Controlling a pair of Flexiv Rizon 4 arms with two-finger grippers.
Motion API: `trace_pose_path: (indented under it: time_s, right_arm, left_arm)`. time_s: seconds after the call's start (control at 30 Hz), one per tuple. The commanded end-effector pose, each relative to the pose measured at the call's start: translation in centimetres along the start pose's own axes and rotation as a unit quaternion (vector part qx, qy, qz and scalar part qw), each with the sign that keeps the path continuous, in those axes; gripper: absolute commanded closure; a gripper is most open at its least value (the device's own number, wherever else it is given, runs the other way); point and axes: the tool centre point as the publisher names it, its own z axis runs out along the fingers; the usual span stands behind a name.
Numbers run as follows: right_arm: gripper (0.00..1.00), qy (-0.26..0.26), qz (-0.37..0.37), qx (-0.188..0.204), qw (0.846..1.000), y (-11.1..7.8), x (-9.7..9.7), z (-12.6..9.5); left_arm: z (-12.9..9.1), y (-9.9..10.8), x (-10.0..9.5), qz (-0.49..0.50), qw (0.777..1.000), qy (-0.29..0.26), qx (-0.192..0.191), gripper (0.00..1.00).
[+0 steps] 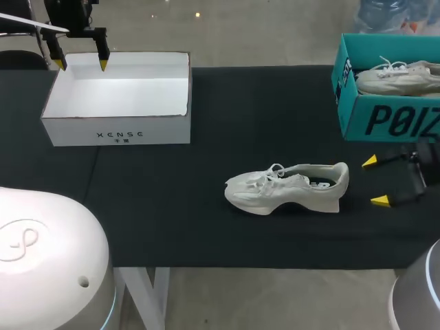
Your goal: Take the shoe out of the shoebox, open the shoe tongue, remove and reinsert the insole, then place the shoe into the shoebox
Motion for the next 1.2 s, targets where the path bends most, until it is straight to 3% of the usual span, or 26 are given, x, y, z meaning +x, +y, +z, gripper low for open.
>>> trace_pose_path:
  time_s: [0.03,0.53,0.67,1.2]
  right_arm:
    - [0.0,-0.001,-0.004,-0.009,1.0,-0.9,-0.5,1.1]
    - [0.0,-0.012,0.006,-0.053,0.999,-2.8,-1.4,2.8]
    - [0.0,-0.012,0.009,-0.072,0.997,-2.8,-1.5,3.2]
    - [0.0,-0.008,0.007,-0.079,0.997,-1.9,-2.2,5.3]
  left_arm:
    - [0.0,0.0,0.0,0.0,1.0,0.0,0.0,0.0]
    - [0.0,0.0,0.0,0.0,1.0,0.0,0.0,0.0]
    - [0.0,0.0,0.0,0.0,1.0,0.0,0.0,0.0]
    - [0.0,0.0,0.0,0.0,1.0,0.0,0.0,0.0]
